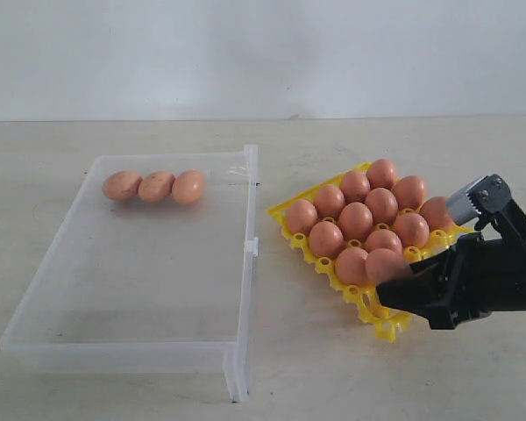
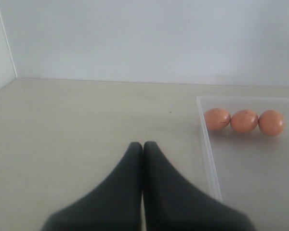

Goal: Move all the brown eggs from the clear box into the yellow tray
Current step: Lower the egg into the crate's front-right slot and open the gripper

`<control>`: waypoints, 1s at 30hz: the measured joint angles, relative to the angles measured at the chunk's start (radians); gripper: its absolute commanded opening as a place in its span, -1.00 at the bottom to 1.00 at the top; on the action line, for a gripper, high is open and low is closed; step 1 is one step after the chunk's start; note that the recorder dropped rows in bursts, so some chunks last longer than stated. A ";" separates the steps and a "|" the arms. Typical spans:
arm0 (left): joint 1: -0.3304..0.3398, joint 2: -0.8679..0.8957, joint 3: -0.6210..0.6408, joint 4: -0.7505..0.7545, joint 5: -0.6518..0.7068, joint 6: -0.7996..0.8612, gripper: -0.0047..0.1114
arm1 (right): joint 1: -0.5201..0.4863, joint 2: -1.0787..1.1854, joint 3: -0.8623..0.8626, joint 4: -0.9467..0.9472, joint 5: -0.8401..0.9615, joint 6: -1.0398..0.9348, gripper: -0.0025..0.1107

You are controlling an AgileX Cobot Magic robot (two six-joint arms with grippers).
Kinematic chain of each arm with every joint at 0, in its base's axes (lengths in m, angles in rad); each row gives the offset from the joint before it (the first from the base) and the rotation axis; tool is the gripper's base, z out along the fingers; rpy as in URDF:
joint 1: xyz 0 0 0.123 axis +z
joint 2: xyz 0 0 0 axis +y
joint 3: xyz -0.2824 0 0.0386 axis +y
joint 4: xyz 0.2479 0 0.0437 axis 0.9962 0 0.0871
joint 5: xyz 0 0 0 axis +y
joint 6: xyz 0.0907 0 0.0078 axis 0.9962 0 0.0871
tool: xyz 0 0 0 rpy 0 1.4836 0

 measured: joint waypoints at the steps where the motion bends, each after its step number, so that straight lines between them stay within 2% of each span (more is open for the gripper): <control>1: 0.000 0.000 0.000 0.000 0.000 0.000 -0.99 | 0.000 0.000 0.000 0.001 0.000 -0.005 -0.96; 12: 0.000 0.000 0.000 0.000 0.000 0.000 -0.99 | 0.000 0.000 0.000 0.021 0.000 -0.076 -0.95; 15: 0.000 0.000 0.000 0.000 0.000 0.000 -0.99 | 0.000 0.000 0.000 0.041 0.000 -0.084 -0.82; 22: 0.000 0.000 0.000 0.000 0.000 0.000 -0.99 | 0.000 0.000 0.000 0.052 0.000 -0.093 -0.22; 25: 0.000 0.000 0.000 0.000 0.000 0.000 -0.99 | 0.000 0.000 0.000 0.052 0.000 -0.094 -0.12; 30: 0.000 0.000 0.000 0.000 0.000 0.000 -0.99 | 0.000 0.000 0.000 0.052 -0.013 -0.094 -0.11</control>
